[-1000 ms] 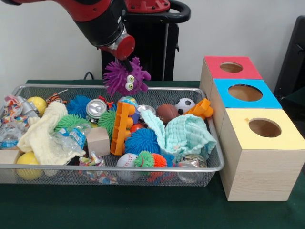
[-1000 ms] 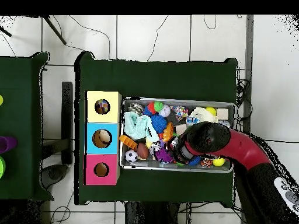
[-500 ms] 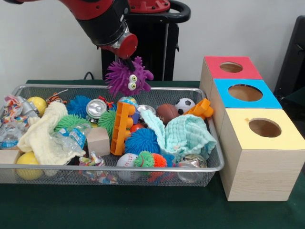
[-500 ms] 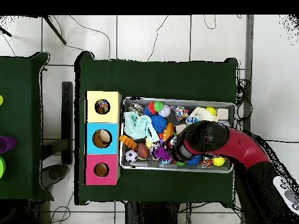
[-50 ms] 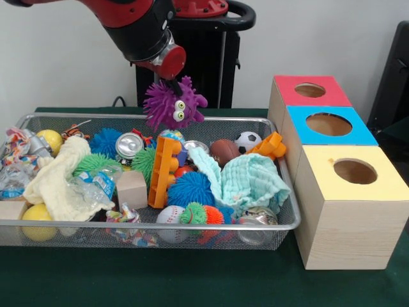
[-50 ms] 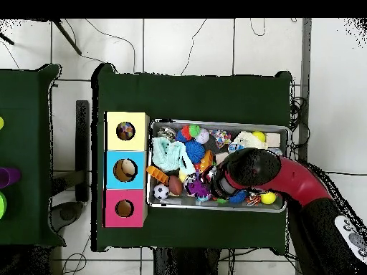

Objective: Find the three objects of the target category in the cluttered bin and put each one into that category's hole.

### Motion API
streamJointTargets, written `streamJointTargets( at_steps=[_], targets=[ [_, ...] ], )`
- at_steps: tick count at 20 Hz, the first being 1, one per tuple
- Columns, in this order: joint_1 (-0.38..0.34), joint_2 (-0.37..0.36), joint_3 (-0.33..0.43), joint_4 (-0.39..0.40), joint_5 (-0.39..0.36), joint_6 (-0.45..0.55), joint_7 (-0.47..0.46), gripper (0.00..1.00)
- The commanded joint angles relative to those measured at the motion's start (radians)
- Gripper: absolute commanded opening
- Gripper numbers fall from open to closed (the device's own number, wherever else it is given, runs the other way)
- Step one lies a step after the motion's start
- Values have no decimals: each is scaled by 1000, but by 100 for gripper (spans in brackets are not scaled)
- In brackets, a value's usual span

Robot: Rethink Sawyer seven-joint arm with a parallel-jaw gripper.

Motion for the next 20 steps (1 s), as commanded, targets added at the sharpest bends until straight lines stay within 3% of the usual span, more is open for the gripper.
streamJointTargets(
  at_steps=[1,7,11,20],
  targets=[
    [-47,17,69,28,2,14,-163,0],
    [-116,44,84,-72,-23,157,-254,0],
    [-139,63,95,-114,-41,199,-273,0],
    [-142,171,103,-201,-102,149,-290,0]
  ],
)
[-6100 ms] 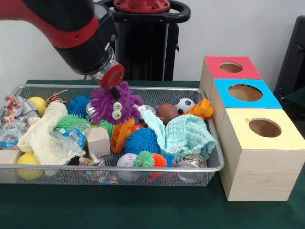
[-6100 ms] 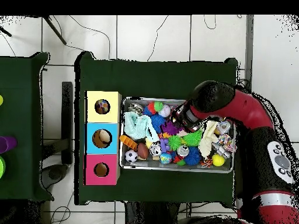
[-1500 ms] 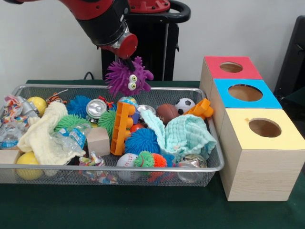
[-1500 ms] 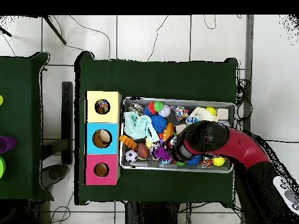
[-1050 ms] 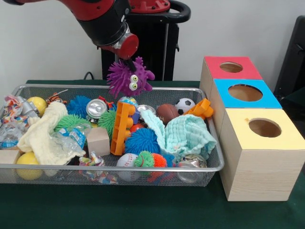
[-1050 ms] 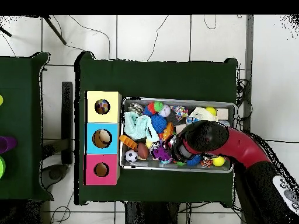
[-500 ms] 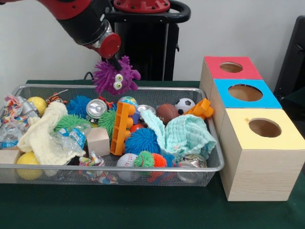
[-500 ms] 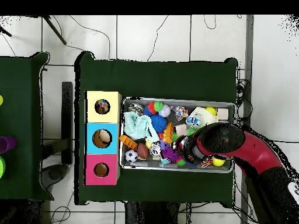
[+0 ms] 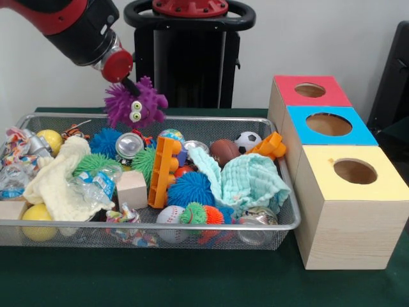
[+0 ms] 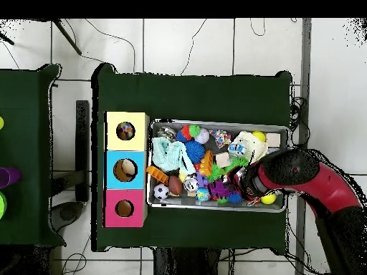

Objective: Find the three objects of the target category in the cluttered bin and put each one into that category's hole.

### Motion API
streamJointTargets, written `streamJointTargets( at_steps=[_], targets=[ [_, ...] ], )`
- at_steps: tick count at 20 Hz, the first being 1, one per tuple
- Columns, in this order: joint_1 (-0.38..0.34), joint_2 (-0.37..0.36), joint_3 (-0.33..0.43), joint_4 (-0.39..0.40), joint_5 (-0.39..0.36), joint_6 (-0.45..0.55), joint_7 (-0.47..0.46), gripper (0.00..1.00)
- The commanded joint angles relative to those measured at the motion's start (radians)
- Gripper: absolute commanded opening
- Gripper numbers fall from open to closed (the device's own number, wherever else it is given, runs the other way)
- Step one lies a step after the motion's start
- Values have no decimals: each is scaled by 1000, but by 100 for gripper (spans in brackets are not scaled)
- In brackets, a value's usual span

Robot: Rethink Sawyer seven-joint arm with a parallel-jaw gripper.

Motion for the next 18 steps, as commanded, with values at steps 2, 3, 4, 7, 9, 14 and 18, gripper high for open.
streamJointTargets(
  at_steps=[2,3,4,7,9,14,18],
  targets=[
    [-6,103,97,-86,-82,8,-295,0],
    [-1,108,100,-92,-84,9,-294,0],
    [4,101,99,-88,-91,12,-288,0],
    [3,89,103,-75,-100,12,-269,0],
    [8,82,103,-79,-118,28,-273,0],
    [3,75,114,-49,-131,8,-247,100],
    [7,80,124,-55,-124,14,-230,100]
  ],
)
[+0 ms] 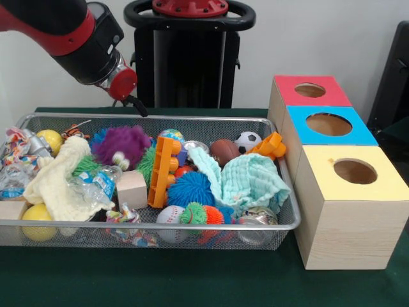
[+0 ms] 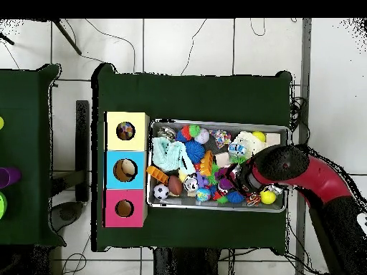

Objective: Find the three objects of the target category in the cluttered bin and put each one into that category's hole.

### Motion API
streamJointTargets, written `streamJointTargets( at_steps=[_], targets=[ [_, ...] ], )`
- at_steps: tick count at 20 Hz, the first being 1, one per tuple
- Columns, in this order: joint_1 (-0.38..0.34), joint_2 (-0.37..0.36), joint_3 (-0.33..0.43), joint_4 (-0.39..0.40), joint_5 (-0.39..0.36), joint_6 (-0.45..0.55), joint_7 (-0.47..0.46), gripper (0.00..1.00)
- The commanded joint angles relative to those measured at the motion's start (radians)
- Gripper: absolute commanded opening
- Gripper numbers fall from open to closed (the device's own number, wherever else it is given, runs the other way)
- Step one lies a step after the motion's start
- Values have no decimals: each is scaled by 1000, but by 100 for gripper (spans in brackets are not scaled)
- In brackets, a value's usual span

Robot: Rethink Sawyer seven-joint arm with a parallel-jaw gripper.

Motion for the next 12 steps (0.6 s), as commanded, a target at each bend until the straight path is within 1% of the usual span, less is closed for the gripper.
streamJointTargets(
  at_steps=[1,6,7,8,12],
  targets=[
    [11,22,77,-15,-28,15,-225,100],
    [21,30,78,-29,-25,24,-212,100],
    [18,26,84,-11,-18,8,-208,100],
    [14,32,82,-11,-21,-2,-207,100],
    [18,102,69,-39,-64,-55,-222,100]
  ],
)
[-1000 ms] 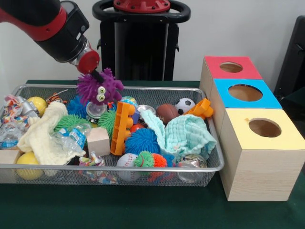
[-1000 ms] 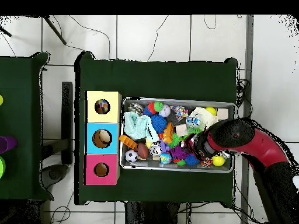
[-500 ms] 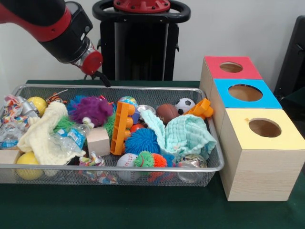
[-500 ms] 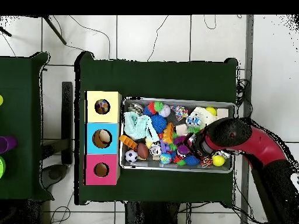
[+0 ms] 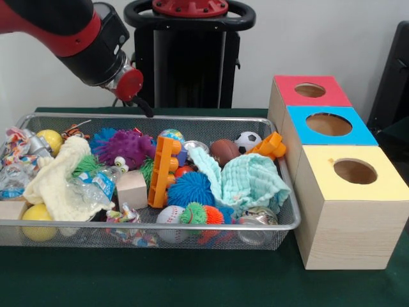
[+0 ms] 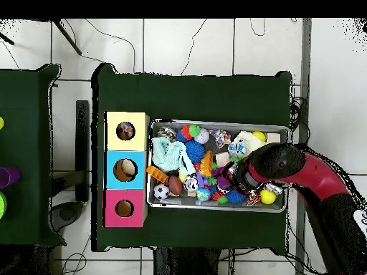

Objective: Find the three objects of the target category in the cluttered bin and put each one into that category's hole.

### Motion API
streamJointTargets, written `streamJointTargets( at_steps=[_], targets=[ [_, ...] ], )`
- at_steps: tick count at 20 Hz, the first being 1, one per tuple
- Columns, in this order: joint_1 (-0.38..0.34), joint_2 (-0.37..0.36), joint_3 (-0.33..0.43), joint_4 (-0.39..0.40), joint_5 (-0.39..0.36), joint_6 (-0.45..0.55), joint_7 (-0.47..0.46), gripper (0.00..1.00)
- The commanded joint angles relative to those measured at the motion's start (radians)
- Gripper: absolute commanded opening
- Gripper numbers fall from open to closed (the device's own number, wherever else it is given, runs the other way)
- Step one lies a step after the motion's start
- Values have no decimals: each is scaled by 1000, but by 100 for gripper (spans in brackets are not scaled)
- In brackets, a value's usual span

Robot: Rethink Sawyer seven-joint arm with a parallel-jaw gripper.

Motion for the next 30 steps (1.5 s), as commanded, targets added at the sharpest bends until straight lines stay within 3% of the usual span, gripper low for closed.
streamJointTargets(
  at_steps=[1,10,20,24,30],
  targets=[
    [9,115,48,-41,-71,-77,-226,100],
    [-1,275,25,-102,-160,-216,-245,100],
    [0,257,44,-71,-152,-232,-182,100],
    [9,213,53,-67,-111,-157,-164,100],
    [54,76,69,-105,-17,90,-129,100]
  ],
)
